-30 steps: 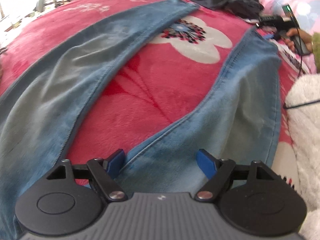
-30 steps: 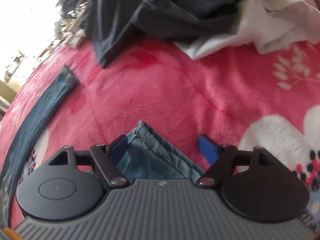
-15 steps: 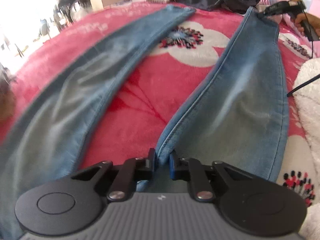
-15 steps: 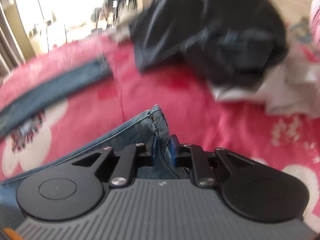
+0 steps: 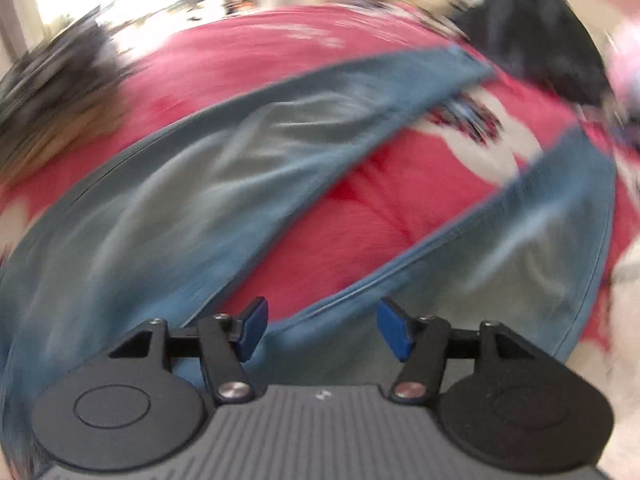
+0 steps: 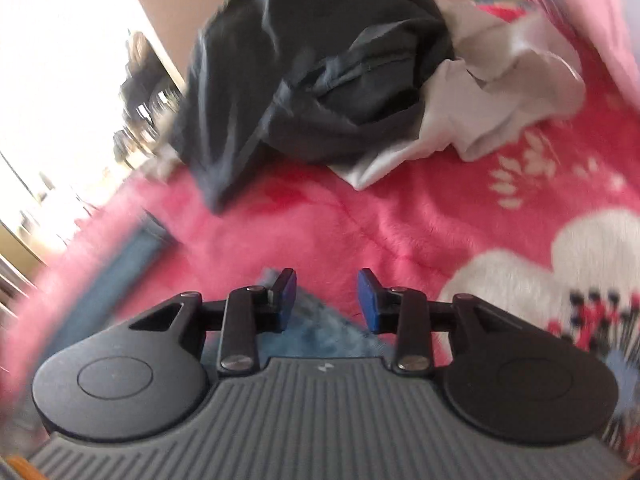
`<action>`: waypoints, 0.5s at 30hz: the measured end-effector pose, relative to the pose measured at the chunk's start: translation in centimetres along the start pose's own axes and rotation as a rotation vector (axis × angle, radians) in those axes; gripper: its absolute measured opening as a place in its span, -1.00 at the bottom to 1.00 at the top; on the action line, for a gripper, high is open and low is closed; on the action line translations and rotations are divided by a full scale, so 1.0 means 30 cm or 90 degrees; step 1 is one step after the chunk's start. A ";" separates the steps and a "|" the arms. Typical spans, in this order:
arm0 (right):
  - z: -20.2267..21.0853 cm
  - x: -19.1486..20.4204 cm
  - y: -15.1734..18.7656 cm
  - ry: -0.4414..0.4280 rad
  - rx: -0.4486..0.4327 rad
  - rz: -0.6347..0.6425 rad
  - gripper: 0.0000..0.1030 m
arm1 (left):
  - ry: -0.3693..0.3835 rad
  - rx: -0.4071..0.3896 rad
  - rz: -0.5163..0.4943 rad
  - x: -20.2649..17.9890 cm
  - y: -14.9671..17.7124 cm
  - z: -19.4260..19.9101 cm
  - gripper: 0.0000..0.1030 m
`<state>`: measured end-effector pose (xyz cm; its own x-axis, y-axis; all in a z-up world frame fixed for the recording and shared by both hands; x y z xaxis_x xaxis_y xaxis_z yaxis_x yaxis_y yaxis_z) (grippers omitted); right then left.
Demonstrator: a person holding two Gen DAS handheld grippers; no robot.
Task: Fold clothes
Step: 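Lay the second leg flat with the right gripper and release it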
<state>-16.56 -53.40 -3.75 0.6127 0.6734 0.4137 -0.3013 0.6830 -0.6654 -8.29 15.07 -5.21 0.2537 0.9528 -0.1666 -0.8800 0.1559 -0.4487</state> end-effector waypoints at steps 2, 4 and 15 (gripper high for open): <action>0.052 0.009 0.017 -0.049 0.023 -0.033 -0.11 | 0.000 0.001 0.062 0.064 0.012 0.062 0.36; 0.085 0.021 0.053 -0.091 0.062 -0.065 -0.08 | -0.002 0.006 0.122 0.125 0.043 0.124 0.36; 0.078 0.047 0.324 -0.126 0.235 -0.254 -0.06 | 0.084 0.137 0.391 0.291 0.519 0.148 0.42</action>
<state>-20.32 -45.15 -8.19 0.5932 0.3596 0.7203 -0.3324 0.9243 -0.1877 -21.57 26.97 -9.75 -0.2851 0.8469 -0.4488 -0.9373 -0.3442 -0.0542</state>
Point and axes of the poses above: each gripper's, at about its wrist camera, not at the fingertips, and z roughly against the way its jaws point, x to its left, y to its underside, the point moved 6 cm from there along -z, roughly the way its jaws point, and after that the axes turned 5 degrees about z, right-handed, at the moved point
